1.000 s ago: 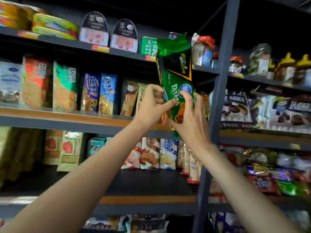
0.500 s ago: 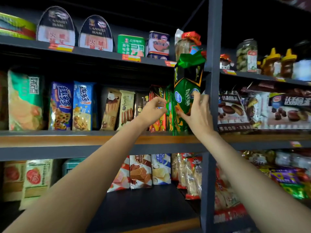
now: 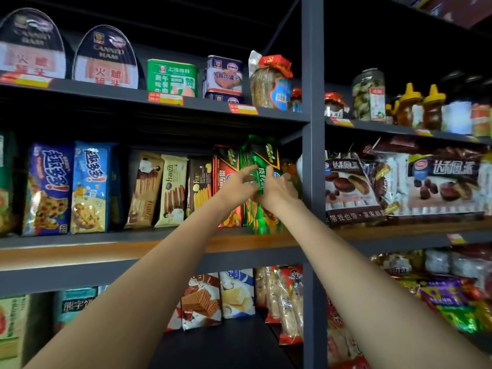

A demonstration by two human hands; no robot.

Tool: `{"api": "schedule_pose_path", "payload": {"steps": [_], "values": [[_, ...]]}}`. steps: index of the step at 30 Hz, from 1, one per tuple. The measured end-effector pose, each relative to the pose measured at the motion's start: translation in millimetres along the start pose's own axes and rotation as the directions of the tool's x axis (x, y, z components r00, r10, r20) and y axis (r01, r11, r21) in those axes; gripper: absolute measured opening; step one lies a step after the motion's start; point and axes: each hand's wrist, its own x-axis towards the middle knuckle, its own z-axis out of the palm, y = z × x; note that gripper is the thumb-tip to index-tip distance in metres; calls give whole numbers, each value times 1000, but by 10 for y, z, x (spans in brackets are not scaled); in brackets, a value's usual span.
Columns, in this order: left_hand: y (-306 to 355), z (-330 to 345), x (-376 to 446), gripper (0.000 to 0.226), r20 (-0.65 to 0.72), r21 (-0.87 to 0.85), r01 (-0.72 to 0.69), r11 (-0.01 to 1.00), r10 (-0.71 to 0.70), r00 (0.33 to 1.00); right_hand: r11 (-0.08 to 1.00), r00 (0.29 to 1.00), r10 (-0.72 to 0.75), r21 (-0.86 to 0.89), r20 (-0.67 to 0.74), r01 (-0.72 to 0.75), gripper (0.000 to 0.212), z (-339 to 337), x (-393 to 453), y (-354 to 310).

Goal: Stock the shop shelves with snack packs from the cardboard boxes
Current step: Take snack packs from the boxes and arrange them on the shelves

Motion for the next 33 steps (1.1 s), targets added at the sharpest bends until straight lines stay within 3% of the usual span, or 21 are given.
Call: {"api": "schedule_pose_path", "payload": {"steps": [2, 6, 9, 13, 17, 19, 21, 23, 24, 25, 27, 29, 31, 33], "values": [[-53, -13, 13, 53, -57, -40, 5, 999, -8, 998, 1000, 1000, 13, 2, 15, -13, 73, 79, 54, 24], [-189, -83, 12, 48, -172, 58, 22, 998, -12, 985, 1000, 1000, 4, -19, -17, -4, 72, 188, 67, 66], [-229, -168, -92, 41, -244, 31, -4, 1000, 12, 970, 993, 982, -114, -49, -148, 108, 62, 168, -70, 46], [-290, -459, -478, 29, -492, 169, -69, 983, 144, 859, 936, 872, -340, -39, -353, 350, 41, 87, -388, -89], [-424, -860, -1275, 26, -589, 248, -102, 963, 233, 774, 807, 723, -465, 90, -510, 583, 26, 157, -763, -503], [-509, -1095, -1859, 27, -619, 251, -52, 967, 201, 759, 720, 658, -492, 158, -571, 676, 22, 231, -1031, -853], [-643, -1360, -2595, 28, -616, 295, 82, 952, 124, 778, 620, 648, -548, 264, -530, 739, 21, 380, -1368, -1274], [-866, -1713, -3447, 30, -615, 321, 275, 906, -22, 788, 484, 637, -664, 424, -392, 765, 21, 631, -1803, -1751], [-958, -1887, -3914, 30, -636, 303, 405, 863, -134, 760, 421, 601, -753, 506, -268, 753, 20, 777, -2103, -1991], [-1045, -2052, -4424, 33, -676, 259, 549, 795, -257, 691, 375, 521, -846, 570, -113, 731, 18, 949, -2470, -2218], [-1163, -2381, -5526, 40, -750, 139, 797, 588, -463, 473, 304, 255, -952, 609, 168, 733, 20, 1327, -3258, -2658], [-1194, -2674, -6605, 22, -774, 56, 927, 371, -570, 275, 213, 10, -946, 601, 323, 771, 27, 1668, -4043, -3090], [-1109, -2886, -7516, 16, -797, 17, 973, 231, -584, 153, 154, -132, -925, 672, 355, 725, 29, 1900, -4740, -3492], [-936, -3025, -8254, 18, -786, -72, 994, 81, -618, -6, 126, -199, -919, 733, 340, 669, 33, 2006, -5335, -3898]]}}
